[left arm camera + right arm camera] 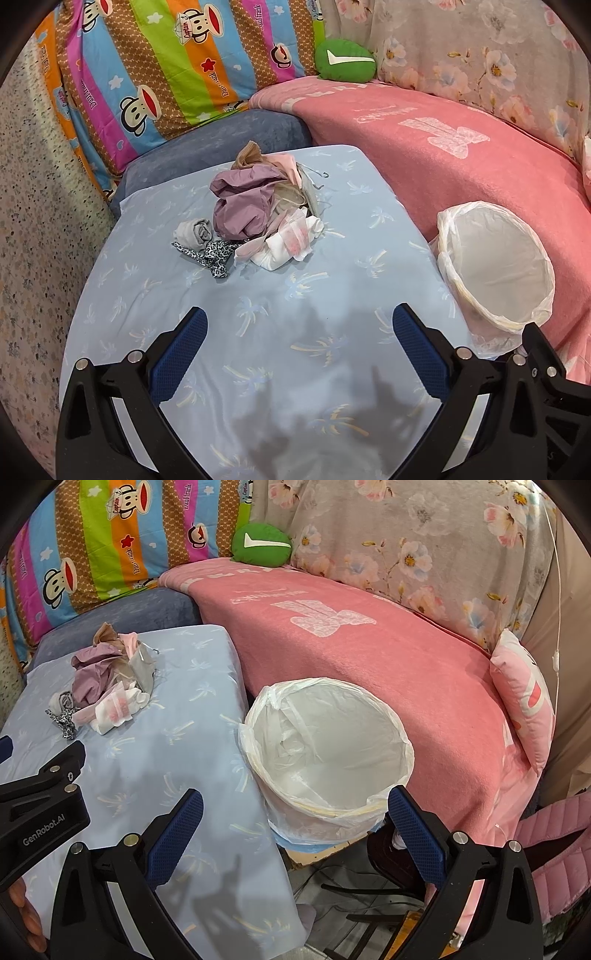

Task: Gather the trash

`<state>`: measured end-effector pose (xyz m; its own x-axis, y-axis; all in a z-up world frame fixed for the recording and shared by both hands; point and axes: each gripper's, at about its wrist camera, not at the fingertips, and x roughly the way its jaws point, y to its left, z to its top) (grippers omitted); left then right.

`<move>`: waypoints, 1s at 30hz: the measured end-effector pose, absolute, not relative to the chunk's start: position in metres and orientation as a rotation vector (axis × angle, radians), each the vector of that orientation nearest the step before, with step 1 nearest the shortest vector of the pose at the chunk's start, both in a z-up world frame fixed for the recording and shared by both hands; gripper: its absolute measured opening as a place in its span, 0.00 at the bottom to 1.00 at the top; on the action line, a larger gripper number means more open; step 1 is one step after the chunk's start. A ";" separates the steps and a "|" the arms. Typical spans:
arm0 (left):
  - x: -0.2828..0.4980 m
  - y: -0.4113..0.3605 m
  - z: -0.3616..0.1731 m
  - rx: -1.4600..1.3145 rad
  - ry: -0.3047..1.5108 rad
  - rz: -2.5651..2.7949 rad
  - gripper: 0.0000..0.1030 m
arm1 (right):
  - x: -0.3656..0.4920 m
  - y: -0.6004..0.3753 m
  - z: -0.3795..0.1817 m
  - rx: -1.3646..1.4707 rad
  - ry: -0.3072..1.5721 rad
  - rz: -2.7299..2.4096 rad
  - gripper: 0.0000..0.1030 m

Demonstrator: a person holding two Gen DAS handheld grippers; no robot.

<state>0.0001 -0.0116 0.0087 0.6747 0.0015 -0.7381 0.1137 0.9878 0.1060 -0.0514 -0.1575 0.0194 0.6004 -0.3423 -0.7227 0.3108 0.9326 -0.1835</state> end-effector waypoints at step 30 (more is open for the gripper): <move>-0.005 -0.018 0.018 0.142 0.795 -0.126 0.93 | -0.060 -0.164 0.034 -0.045 0.817 -0.412 0.94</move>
